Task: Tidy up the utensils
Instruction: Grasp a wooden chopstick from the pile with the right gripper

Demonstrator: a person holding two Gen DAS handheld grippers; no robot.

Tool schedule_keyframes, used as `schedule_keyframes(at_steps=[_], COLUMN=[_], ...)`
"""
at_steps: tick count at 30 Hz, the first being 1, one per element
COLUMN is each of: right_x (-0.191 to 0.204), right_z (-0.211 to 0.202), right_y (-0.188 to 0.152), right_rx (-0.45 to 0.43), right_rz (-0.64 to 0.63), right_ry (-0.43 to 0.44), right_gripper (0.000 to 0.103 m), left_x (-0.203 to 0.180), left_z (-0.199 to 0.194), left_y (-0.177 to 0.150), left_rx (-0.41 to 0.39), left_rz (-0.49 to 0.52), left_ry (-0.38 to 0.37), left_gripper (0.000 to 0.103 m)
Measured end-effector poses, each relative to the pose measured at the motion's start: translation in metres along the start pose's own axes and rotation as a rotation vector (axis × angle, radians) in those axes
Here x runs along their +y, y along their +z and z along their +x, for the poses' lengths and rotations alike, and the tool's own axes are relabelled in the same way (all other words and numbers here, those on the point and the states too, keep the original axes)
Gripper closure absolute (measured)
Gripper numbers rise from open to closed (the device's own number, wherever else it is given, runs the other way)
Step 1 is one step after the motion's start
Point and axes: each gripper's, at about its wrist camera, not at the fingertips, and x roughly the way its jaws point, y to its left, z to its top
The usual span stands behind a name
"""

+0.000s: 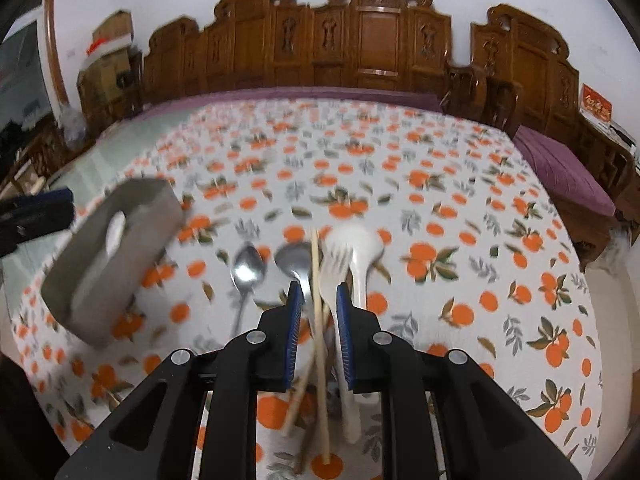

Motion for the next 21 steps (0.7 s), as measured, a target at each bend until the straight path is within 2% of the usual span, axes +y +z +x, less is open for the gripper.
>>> schedule_keyframes(at_steps=[4, 12, 21], right_x=[-0.002, -0.002, -0.003], right_z=[0.009, 0.029, 0.028], right_y=[-0.009, -0.017, -0.012], right_rx=[0.055, 0.137, 0.123], right_rz=[0.004, 0.001, 0.014], right_ry=[0.024, 0.043, 0.079], right_gripper=[0.083, 0.083, 0.088], left_x=[-0.014, -0.032, -0.04], left_z=[0.011, 0.02, 0.034], left_y=[-0.008, -0.014, -0.023], left_rx=[0.036, 0.056, 0.092], left_rz=[0.019, 0.046, 0.065], left_ry=[-0.016, -0.027, -0.018], left_gripper=[0.045, 0.045, 0.045])
